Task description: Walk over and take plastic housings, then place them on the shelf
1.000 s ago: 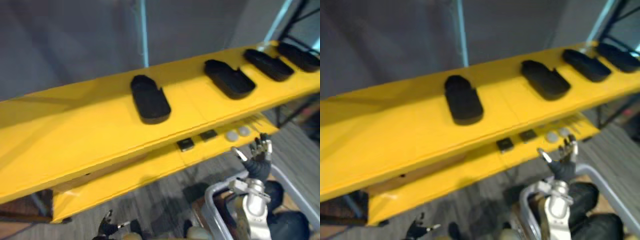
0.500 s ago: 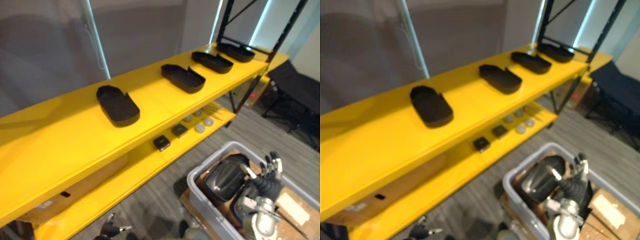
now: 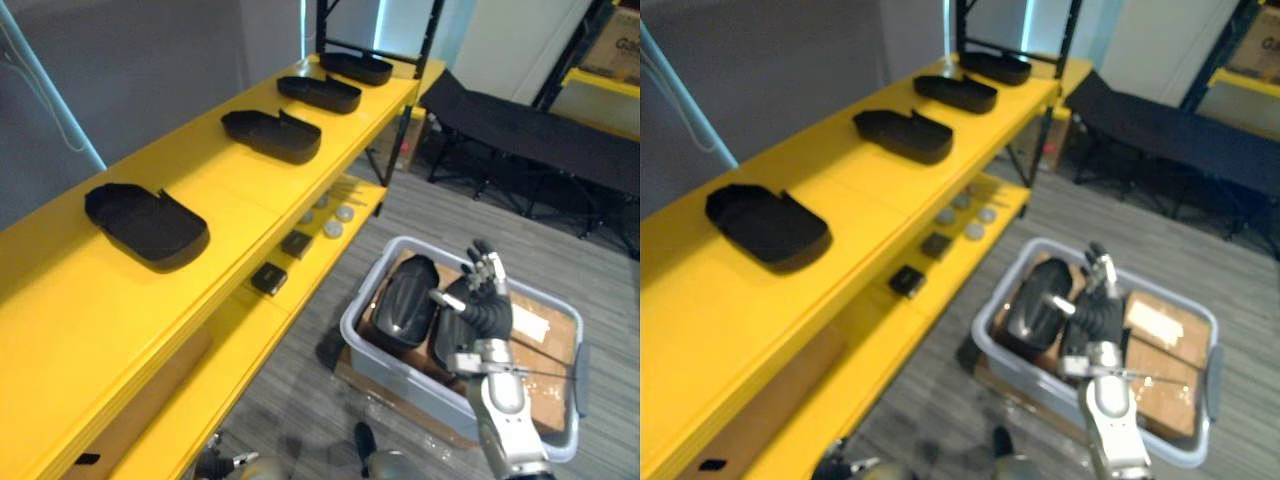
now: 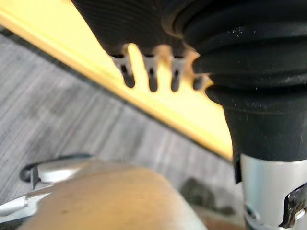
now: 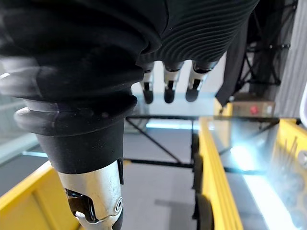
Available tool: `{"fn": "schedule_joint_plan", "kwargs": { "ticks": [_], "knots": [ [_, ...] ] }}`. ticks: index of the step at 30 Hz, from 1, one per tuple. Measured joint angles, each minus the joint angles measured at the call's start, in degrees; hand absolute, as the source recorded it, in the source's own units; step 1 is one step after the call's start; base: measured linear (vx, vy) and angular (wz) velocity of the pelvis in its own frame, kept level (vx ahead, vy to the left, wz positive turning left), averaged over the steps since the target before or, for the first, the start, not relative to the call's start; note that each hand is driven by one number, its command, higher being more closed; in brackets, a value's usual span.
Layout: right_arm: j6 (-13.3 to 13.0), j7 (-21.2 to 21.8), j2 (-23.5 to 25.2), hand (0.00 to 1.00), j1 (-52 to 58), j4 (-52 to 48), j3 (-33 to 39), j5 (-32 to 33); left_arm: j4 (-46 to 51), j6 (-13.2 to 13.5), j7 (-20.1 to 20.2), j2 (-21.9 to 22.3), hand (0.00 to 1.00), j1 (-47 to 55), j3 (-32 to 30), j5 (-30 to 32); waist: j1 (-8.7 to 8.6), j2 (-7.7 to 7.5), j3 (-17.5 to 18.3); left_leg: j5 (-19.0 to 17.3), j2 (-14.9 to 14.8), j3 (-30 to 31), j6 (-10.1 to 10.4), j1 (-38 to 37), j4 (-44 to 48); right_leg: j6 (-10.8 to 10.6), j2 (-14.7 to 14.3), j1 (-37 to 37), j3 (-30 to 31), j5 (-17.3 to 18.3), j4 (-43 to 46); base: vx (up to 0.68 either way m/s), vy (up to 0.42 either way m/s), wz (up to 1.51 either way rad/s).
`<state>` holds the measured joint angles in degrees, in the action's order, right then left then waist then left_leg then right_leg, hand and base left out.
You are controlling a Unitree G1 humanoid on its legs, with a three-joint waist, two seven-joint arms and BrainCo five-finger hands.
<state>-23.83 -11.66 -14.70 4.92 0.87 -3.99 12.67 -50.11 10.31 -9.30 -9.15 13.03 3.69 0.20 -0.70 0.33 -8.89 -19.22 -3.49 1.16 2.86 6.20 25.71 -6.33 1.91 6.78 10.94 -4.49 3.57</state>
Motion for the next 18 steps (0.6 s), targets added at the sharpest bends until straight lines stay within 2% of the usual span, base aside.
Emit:
{"fn": "schedule_joint_plan", "kwargs": {
  "ticks": [3,6,7,9,10,11,12,13,14,15,17,18],
  "knots": [
    [0.14,-1.40,1.16,0.00,-0.29,2.31,-0.23,0.03,1.78,0.23,-0.66,0.14,0.00,-0.15,0.03,-0.32,0.05,0.32,-0.19,-0.53,0.21,0.45,-0.35,0.50,0.91,-0.41,0.13,-0.06,-0.13,-0.26,-0.16,0.04,0.091,0.05],
    [0.49,-2.70,2.43,0.00,1.00,3.00,-0.21,-0.09,4.81,0.26,-0.14,0.69,0.00,-0.94,0.42,-0.19,-0.03,0.84,-1.24,-2.08,0.05,2.88,-0.57,0.79,4.22,-0.47,-0.95,-0.01,0.37,-0.40,1.85,0.00,0.100,-0.07],
    [0.50,-3.03,3.22,0.00,1.84,3.00,-0.17,-0.10,5.20,0.09,0.68,0.66,0.00,-1.43,0.87,-0.16,-0.07,0.76,-1.60,-2.84,-0.32,2.68,-0.83,0.57,5.39,-0.45,-1.18,0.02,0.44,-0.39,2.90,-0.06,0.114,-0.34],
    [0.49,-3.05,4.71,0.00,3.41,2.68,-0.21,-0.10,6.41,0.06,1.50,0.58,0.00,-1.58,1.03,0.44,-0.04,-0.36,-2.31,-3.63,-0.43,0.79,-1.24,-0.30,6.54,-0.03,-1.28,-0.04,0.16,-0.69,3.29,-0.10,0.096,-0.54],
    [0.49,-2.21,4.97,0.00,4.32,2.08,-0.21,-0.07,6.59,0.03,1.41,0.43,0.00,-1.67,0.86,0.89,-0.04,-0.73,-2.53,-3.88,-0.84,-1.08,-1.67,-0.35,6.85,1.07,-1.20,0.22,-0.21,-2.38,2.04,-0.17,0.067,-0.86],
    [0.47,-1.03,5.17,0.00,4.37,1.79,-0.19,-0.06,6.88,0.02,0.92,-0.28,0.00,-1.53,0.59,0.92,0.12,-1.40,-2.68,-3.48,-1.50,-3.88,-2.40,-0.21,6.75,5.48,-0.17,0.22,-2.21,-1.68,-0.86,-0.24,0.068,-0.95],
    [0.46,-0.53,5.19,0.00,4.03,1.81,-0.14,-0.05,6.72,-0.23,0.66,-0.29,0.00,-1.58,0.15,0.91,0.13,-1.22,-2.95,-3.18,-2.03,-5.04,-2.86,-0.11,6.63,7.09,0.51,0.44,-5.12,0.37,-1.21,-0.23,0.057,-0.94],
    [0.36,0.00,5.31,0.00,3.83,1.83,-0.17,-0.04,6.17,-0.52,0.41,0.20,0.00,-1.54,-0.24,0.88,0.04,-0.43,-3.35,-2.76,-3.65,-6.71,-3.23,-0.01,6.26,7.67,0.81,0.89,-8.29,3.30,-0.65,-0.21,0.048,-0.95],
    [0.24,0.65,5.31,0.00,4.00,1.85,-0.20,-0.04,5.63,-0.83,-0.29,0.30,0.00,-1.21,-0.61,0.77,0.11,0.40,-3.70,-2.35,-5.62,-8.37,-3.02,0.05,5.89,7.60,0.85,2.89,-10.40,3.27,4.29,-0.15,0.036,-0.88],
    [0.20,0.80,5.33,0.00,4.40,1.85,-0.20,0.02,4.72,-1.01,-0.78,0.12,0.00,-1.18,-0.83,0.61,0.00,0.56,-3.73,-1.89,-7.07,-8.83,-2.71,0.10,5.44,7.63,1.23,3.92,-11.14,3.38,9.95,-0.16,0.005,-0.66],
    [0.16,0.70,6.20,0.00,5.21,1.81,-0.50,0.03,3.63,-1.69,-1.14,-1.40,0.00,-0.65,-0.91,0.04,0.11,0.32,-3.54,-0.89,-10.16,-8.47,-1.38,-0.21,3.87,8.54,1.99,4.13,-11.06,4.24,20.87,-0.12,-0.075,-0.28],
    [0.16,0.48,6.78,0.00,5.19,1.80,-1.30,0.02,3.52,-1.74,-1.16,-2.08,0.00,0.02,-1.33,-0.27,0.42,-0.41,-3.14,-0.10,-11.10,-8.27,-0.41,0.04,2.95,8.97,3.24,3.90,-10.76,4.49,24.28,-0.05,-0.118,-0.24]
  ]
}}
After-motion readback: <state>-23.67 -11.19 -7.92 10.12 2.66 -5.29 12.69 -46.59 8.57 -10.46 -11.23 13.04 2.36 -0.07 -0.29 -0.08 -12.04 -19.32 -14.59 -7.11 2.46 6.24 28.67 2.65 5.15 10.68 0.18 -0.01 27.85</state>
